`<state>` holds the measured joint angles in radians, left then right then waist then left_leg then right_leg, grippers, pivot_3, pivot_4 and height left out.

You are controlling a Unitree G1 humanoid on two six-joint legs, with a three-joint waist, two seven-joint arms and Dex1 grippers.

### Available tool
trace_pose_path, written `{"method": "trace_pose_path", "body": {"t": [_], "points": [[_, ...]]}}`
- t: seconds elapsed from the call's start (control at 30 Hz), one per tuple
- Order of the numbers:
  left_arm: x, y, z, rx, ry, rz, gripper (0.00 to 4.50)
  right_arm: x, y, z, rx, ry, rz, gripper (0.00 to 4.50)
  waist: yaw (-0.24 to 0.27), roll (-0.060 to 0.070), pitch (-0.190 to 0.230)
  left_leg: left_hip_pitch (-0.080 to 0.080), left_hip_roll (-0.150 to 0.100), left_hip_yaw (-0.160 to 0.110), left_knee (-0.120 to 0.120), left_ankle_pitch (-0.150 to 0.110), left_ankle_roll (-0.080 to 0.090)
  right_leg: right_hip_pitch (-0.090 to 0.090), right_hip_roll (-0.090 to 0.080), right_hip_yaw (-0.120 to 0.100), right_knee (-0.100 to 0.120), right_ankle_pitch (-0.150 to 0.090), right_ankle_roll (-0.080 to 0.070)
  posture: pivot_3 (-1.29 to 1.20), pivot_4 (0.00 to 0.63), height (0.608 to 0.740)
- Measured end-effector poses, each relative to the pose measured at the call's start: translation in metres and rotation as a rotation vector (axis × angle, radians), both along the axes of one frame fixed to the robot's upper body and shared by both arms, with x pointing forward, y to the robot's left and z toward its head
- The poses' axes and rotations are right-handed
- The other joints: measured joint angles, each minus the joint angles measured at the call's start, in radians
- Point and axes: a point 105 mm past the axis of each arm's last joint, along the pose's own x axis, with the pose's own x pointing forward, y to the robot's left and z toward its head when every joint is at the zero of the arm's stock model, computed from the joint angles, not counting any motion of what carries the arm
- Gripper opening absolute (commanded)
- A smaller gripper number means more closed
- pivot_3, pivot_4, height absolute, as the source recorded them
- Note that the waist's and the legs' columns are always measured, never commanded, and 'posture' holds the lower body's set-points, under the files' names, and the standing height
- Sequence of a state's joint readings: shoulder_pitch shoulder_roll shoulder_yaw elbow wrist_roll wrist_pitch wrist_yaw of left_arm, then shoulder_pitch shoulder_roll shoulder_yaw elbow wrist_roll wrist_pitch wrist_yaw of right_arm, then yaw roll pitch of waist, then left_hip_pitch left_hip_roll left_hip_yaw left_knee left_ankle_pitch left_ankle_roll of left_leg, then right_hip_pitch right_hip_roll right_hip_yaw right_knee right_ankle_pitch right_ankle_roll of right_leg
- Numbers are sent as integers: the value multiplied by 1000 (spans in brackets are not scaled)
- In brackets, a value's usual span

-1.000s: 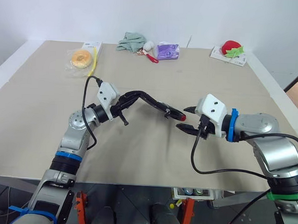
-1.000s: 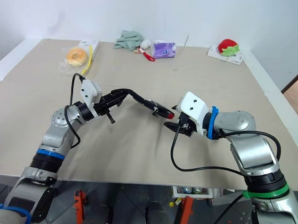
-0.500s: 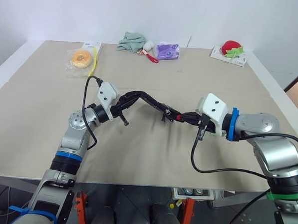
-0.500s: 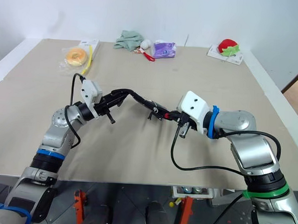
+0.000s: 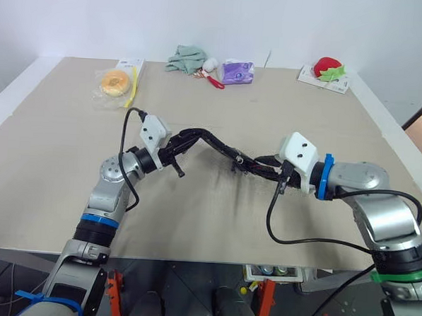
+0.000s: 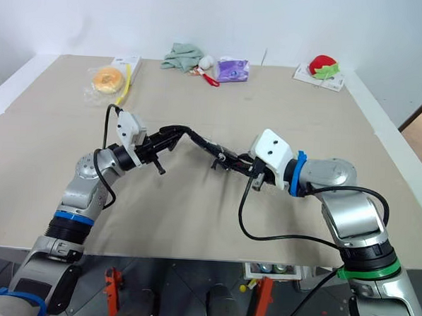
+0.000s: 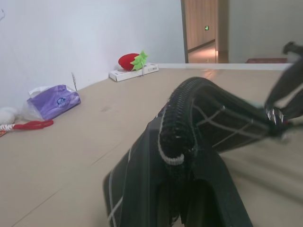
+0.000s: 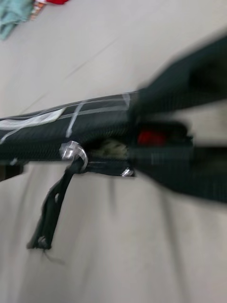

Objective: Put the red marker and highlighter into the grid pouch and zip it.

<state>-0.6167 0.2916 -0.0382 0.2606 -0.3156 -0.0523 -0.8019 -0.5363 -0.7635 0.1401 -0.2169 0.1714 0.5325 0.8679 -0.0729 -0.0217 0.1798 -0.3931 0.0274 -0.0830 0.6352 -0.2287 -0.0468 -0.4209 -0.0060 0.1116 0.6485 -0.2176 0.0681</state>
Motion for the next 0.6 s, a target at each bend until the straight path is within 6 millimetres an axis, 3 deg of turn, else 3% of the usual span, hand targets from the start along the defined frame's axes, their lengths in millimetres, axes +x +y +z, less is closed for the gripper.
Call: {"method": "trace_pose_path", "body": {"t": [0.17,0.4,0.5,0.6], "points": [[-2,-1,-1,-12,18,-7,0,12,6,-7,-17,-5,-24,132,-1,0,0,0,0,0,0,0,0,0,0,0,0,0,0,0,150,739],[-3,1,1,-22,15,1,0,12,8,-2,3,-17,-10,132,1,0,0,0,0,0,0,0,0,0,0,0,0,0,0,0,150,739],[-2,2,1,-22,14,4,0,8,3,8,51,-34,-7,1035,1,0,0,0,0,0,0,0,0,0,0,0,0,0,0,0,150,739],[-2,2,1,-21,14,3,0,3,1,17,111,-27,0,2538,0,0,0,0,0,0,0,0,0,0,0,0,0,0,0,0,150,739]]}}
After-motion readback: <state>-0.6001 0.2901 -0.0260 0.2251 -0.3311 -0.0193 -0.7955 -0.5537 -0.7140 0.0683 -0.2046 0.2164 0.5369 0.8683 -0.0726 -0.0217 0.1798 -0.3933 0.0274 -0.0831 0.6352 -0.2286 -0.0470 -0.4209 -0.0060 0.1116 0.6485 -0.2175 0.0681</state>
